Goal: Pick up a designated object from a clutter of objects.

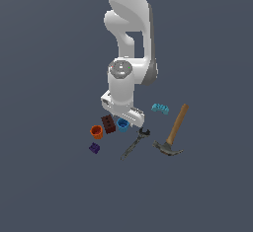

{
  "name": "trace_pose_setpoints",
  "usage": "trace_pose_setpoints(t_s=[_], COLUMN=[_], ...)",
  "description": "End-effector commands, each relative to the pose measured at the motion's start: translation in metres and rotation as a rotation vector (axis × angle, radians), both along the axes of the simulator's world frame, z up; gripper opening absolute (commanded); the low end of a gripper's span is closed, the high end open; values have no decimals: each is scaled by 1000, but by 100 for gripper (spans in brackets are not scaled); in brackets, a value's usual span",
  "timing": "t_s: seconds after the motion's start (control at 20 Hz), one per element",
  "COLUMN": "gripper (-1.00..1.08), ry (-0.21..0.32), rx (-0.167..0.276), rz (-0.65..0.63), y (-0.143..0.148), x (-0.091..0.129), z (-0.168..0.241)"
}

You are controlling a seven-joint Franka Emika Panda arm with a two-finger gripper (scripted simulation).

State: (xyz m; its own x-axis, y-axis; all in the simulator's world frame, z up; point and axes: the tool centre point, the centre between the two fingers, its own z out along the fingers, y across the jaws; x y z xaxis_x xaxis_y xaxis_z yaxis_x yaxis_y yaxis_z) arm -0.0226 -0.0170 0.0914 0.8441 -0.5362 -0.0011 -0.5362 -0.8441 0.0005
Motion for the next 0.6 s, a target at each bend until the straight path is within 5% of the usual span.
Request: trace_pose_setpoints(t_s=[0.0, 0.55], gripper=[100, 100], ry=[0, -1], rx=[0, 0], rz=[0, -3], y=[0, 0], x=[0, -1], z=[0, -34])
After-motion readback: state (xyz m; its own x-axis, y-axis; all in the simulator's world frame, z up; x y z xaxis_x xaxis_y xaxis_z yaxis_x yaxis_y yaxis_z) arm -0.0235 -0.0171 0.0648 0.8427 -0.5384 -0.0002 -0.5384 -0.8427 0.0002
